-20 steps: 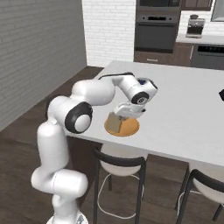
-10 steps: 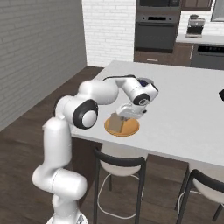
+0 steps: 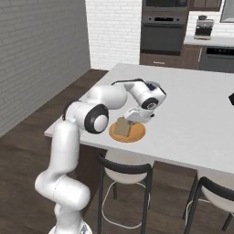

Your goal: Start the toaster. Once the lever pops up, take the bread to the plate on the dining counter.

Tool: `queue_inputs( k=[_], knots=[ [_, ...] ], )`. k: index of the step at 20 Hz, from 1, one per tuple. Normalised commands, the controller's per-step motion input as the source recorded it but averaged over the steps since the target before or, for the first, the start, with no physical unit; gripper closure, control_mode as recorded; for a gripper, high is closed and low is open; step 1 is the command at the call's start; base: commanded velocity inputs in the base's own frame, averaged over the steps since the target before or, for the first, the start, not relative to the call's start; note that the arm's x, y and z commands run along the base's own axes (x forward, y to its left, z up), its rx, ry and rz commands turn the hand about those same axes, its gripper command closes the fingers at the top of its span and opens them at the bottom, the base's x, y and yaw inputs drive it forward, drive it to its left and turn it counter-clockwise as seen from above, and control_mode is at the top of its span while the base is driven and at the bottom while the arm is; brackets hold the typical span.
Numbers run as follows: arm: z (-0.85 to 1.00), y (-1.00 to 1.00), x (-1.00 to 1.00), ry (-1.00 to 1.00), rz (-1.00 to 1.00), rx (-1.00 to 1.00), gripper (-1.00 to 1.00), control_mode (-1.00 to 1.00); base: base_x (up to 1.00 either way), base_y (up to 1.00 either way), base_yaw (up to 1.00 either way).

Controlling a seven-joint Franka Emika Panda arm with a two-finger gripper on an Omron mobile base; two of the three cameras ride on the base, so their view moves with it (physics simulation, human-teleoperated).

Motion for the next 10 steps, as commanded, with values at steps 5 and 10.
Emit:
queue_inputs(
  k=[5, 10],
  knots=[
    [-0.12, -0.01, 0.09, 0.0, 0.0, 0.0, -1.0, -1.0, 0.0, 0.0, 0.0],
    [0.0, -0.04, 0.0, -0.07, 0.0, 0.0, -1.0, -1.0, 0.0, 0.0, 0.0]
  ],
)
